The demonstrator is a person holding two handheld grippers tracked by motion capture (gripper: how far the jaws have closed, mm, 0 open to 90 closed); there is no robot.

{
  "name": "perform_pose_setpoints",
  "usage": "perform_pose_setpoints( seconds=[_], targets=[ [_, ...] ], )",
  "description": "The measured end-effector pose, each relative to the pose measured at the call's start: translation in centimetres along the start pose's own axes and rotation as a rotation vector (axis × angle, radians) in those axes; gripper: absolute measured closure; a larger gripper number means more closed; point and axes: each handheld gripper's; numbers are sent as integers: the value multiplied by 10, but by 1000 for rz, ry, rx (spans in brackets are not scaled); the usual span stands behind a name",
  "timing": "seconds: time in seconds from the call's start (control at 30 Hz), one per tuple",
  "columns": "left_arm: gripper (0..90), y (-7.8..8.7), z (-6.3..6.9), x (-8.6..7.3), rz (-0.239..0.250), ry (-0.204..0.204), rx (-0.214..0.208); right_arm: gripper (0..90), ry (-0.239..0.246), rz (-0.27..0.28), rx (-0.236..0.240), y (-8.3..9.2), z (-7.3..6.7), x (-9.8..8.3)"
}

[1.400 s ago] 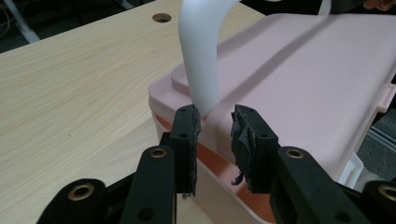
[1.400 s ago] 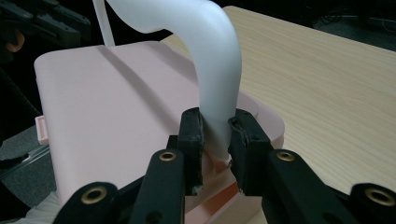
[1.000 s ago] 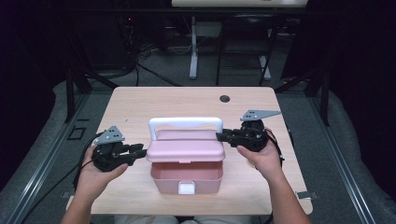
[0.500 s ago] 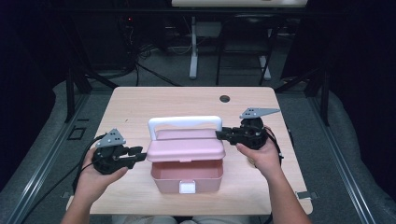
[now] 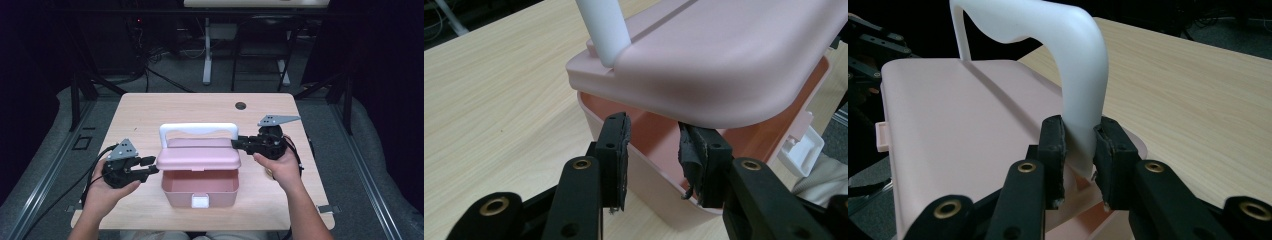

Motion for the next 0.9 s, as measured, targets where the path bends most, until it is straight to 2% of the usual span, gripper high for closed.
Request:
perform_pose_setpoints(
  seconds=[0.27, 0.4, 0.6, 0.9],
  targets=[
    [637, 0, 3, 3, 21, -3, 9, 704, 2, 17, -21, -1, 1, -1],
    [637, 1, 1, 5, 35, 17, 11, 661, -9, 35, -48, 3, 3, -2],
    [638, 0, 0, 6, 41, 16, 13, 661, -10, 52, -40, 6, 3, -3],
    [637, -1, -5, 10, 56, 25, 2, 653, -9, 65, -91, 13, 4, -7]
  ],
)
Point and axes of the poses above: each handheld gripper's, and its own axes: y roughly backward along the jaws, x roughly out of its top, z roughly to its right, and after that the axes turned 8 degrees about x, right-handed
